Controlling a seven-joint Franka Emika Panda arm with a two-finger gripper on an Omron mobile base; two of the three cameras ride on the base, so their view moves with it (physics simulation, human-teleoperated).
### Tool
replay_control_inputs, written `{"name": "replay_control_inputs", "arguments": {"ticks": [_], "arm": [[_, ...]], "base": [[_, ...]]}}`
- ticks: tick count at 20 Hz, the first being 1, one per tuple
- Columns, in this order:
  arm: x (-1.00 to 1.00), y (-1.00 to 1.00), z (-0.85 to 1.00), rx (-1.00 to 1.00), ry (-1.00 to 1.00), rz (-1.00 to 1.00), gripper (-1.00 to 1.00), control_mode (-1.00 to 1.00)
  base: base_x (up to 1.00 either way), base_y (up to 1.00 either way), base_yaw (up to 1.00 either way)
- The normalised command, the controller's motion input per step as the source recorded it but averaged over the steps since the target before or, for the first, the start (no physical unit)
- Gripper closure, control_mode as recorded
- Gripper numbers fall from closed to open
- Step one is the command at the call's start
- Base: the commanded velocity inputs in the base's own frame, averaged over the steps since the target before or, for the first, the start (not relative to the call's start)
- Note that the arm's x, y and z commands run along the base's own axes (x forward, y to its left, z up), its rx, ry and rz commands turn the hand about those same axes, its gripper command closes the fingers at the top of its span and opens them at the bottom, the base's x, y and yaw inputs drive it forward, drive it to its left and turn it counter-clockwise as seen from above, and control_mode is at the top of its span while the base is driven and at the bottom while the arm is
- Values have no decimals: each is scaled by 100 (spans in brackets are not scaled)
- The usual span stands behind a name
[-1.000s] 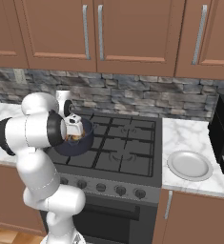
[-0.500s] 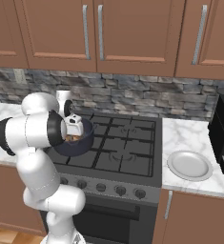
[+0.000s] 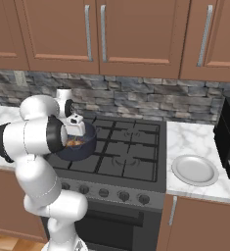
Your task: Retrieve the frozen meat and place it in the pot on a burner. Then turn the burner on.
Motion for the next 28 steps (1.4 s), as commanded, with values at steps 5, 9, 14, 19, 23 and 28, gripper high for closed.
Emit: {"name": "replay_control_inputs", "arguments": {"ticks": [5, 9, 14, 19, 23, 28], "arm": [[-3, 0, 32, 0, -14, 0, -100, -100], [-9, 0, 15, 0, -18, 0, -100, -100], [-11, 0, 18, 0, -27, 0, -100, -100], [-25, 0, 31, 0, -31, 1, -100, -100], [-55, 6, 47, 0, -25, 1, -100, -100], [-91, 6, 54, 0, -19, 0, -100, -100]], "base": [[0, 0, 0], [0, 0, 0], [0, 0, 0], [0, 0, 0], [0, 0, 0], [0, 0, 0]]}}
